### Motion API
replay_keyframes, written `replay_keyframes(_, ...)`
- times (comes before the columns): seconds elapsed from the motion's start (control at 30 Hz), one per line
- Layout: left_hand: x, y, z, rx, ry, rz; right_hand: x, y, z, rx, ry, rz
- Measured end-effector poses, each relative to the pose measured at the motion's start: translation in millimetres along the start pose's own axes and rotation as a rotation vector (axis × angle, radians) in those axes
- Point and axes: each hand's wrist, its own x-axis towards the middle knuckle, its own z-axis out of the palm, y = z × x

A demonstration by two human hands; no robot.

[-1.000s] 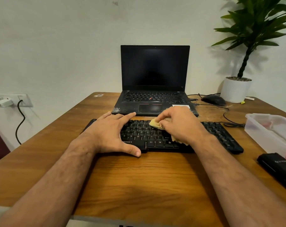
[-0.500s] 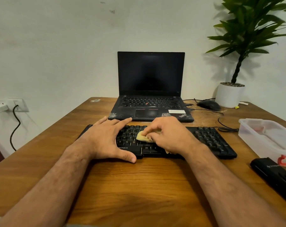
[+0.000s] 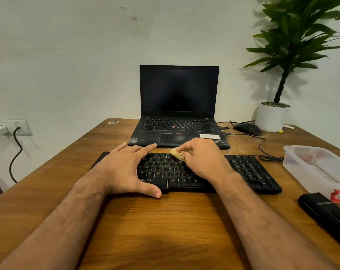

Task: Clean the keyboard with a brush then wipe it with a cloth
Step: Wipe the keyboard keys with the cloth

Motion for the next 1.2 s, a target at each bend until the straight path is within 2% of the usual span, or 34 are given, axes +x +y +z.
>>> replay_keyframes(0.1, 0.0, -0.3, 0.9, 0.002, 0.004, 0.006, 0.3, 1.2, -1.7, 0.025, 0.011, -0.071)
replay_keyframes(0.2, 1.2, -1.4, 2.4, 0.013, 0.016, 0.012, -3.7, -6.4, 1.1, 0.059, -0.102, -0.156)
replay_keyframes(0.37, 1.0, -0.8, 0.4, 0.014, 0.008, 0.007, 13.1, 1.4, 5.7, -0.064, 0.061, 0.080)
replay_keyframes(0.43, 0.7, -0.5, 0.7, 0.010, 0.001, 0.006, 10.8, 6.7, -2.4, -0.004, 0.065, 0.044)
replay_keyframes(0.5, 0.8, -0.2, 0.4, 0.011, -0.005, 0.001, 6.1, 8.6, -8.4, 0.094, -0.032, -0.006)
replay_keyframes(0.57, 0.5, 0.6, -0.8, 0.012, -0.010, -0.001, 6.5, 8.5, -6.3, 0.114, -0.102, 0.022)
replay_keyframes(0.67, -0.3, 0.7, -0.8, 0.014, 0.004, 0.005, 12.9, 8.3, -3.2, -0.026, 0.003, 0.133)
replay_keyframes(0.73, -0.4, 0.2, 0.4, 0.015, 0.005, 0.007, 11.2, 11.1, -7.4, -0.075, 0.042, 0.142)
replay_keyframes(0.9, 0.9, -1.1, 1.3, 0.015, -0.003, 0.004, 0.3, 18.0, -18.1, 0.128, -0.100, 0.090)
replay_keyframes(1.07, 0.9, -0.7, 1.1, 0.019, -0.004, 0.004, 8.5, 24.2, -18.7, -0.109, 0.028, 0.163)
replay_keyframes(1.13, 1.2, -0.2, 1.6, 0.019, 0.001, 0.004, 6.8, 30.2, -23.4, 0.003, 0.045, 0.160)
replay_keyframes(1.2, 1.4, 0.2, 1.0, 0.017, 0.002, 0.002, -0.5, 30.6, -27.0, 0.154, -0.024, 0.129)
